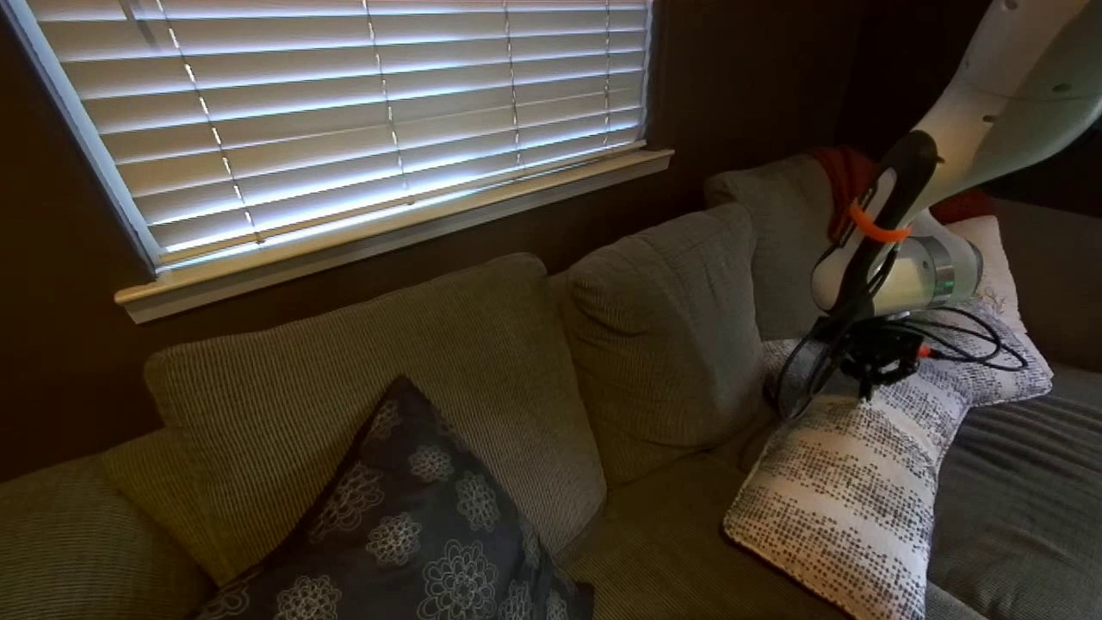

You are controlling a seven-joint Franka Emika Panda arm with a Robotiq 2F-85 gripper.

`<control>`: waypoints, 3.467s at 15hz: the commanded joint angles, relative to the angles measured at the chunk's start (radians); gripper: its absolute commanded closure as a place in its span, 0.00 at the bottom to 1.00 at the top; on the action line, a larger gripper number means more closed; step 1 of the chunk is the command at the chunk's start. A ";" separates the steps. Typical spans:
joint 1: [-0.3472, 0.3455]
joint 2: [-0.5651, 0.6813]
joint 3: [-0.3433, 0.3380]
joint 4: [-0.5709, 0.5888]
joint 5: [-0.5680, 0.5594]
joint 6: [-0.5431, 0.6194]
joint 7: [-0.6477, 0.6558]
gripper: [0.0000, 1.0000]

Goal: Put the left white pillow on the right white pillow

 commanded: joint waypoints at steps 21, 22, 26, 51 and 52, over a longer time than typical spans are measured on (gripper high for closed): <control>-0.093 -0.284 -0.208 -0.079 -0.136 0.237 -0.103 0.96; -0.092 -0.284 -0.205 -0.079 -0.136 0.238 -0.103 0.96; -0.125 -0.287 -0.162 -0.058 -0.120 0.201 -0.103 0.99; -0.582 0.137 0.180 0.773 -0.080 0.152 -0.249 0.71; -0.581 0.147 0.180 0.783 -0.083 0.152 -0.251 0.71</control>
